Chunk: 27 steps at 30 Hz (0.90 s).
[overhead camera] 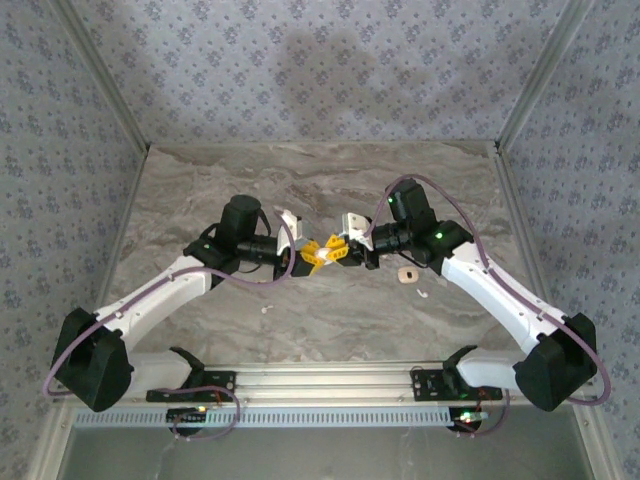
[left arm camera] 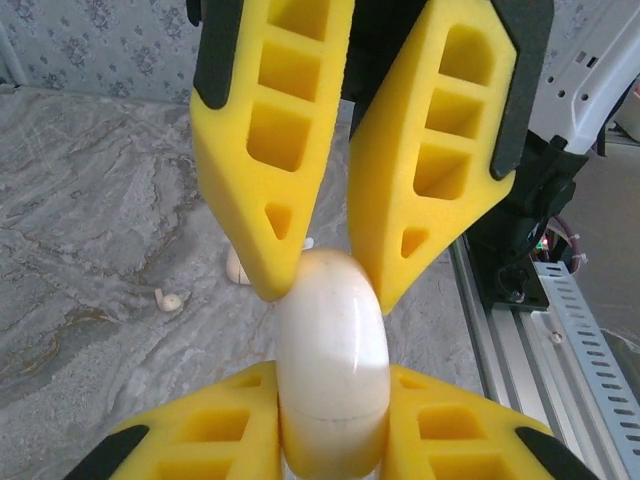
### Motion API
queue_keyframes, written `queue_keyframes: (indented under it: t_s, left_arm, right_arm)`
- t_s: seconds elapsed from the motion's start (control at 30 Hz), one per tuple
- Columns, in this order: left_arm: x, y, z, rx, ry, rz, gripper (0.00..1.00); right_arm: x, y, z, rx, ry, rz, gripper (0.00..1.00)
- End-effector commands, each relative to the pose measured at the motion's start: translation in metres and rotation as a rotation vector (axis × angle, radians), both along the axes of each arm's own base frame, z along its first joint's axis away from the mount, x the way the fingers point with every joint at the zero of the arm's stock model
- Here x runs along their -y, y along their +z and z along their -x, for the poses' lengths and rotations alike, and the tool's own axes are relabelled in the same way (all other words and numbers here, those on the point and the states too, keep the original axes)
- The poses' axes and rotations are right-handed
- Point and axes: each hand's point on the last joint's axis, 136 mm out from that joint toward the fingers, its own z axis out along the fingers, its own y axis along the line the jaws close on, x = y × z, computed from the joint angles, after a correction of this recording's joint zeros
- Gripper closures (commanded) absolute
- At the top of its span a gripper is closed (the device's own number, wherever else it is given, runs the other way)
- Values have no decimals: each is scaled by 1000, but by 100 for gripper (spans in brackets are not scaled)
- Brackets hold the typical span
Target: Insert wireless bluetooth earbuds into charging case
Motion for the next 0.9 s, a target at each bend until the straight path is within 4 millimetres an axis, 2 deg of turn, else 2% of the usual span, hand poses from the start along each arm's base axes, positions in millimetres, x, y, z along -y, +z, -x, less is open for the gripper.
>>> queue_keyframes:
  t_s: [0.0, 0.1, 0.17, 0.4, 0.7, 0.87]
  left_arm:
    - [3, 8, 2, 13, -20, 6, 76]
    - [3, 9, 3, 17, -23, 7, 77]
    - [3, 9, 3, 18, -24, 8, 77]
    - [2, 11, 5, 24, -29, 8, 77]
    - [2, 14, 6, 36, -31, 10, 78]
    - [1, 11, 6, 35, -26, 7, 78]
  right_arm:
    - [-4, 19, -1, 36, 9, -38, 76]
    - [-3, 17, -5, 32, -15, -31, 66]
    - [-3, 16, -8, 31, -25, -29, 63]
    - [0, 14, -22, 35, -83, -17, 62]
    - [7, 9, -51, 21, -222, 11, 61]
    - [9, 9, -55, 1, -246, 2, 59]
